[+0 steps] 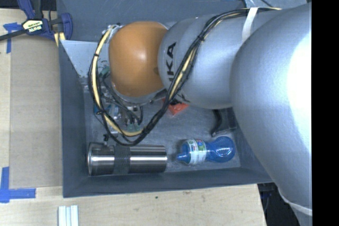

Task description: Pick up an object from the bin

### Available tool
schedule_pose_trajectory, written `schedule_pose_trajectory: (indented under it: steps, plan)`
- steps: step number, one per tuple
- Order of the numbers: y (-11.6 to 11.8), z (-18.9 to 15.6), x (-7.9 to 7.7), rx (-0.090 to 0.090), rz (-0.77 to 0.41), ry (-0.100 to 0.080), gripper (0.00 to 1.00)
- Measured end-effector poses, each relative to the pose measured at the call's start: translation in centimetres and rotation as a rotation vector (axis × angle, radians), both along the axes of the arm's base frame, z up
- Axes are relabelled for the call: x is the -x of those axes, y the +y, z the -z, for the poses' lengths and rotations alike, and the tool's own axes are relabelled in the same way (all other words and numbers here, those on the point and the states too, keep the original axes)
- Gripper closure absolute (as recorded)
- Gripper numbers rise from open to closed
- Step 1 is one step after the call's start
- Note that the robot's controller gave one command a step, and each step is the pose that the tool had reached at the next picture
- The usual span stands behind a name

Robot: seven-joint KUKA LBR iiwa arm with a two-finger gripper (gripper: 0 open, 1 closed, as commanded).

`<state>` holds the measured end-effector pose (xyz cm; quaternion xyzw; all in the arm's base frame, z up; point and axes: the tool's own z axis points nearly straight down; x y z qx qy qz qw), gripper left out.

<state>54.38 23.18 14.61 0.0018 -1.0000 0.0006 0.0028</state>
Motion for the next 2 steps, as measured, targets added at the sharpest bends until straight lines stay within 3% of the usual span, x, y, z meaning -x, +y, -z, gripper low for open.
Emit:
schedule_pose_trajectory:
  steps: [1, 2]
  plan:
    - [-0.1, -0.5, -0.2, -0.002, 0.004, -0.008, 0.00]
    - [-1.5, 1.0, -7.3, -0.002, 0.016, -0.006, 0.00]
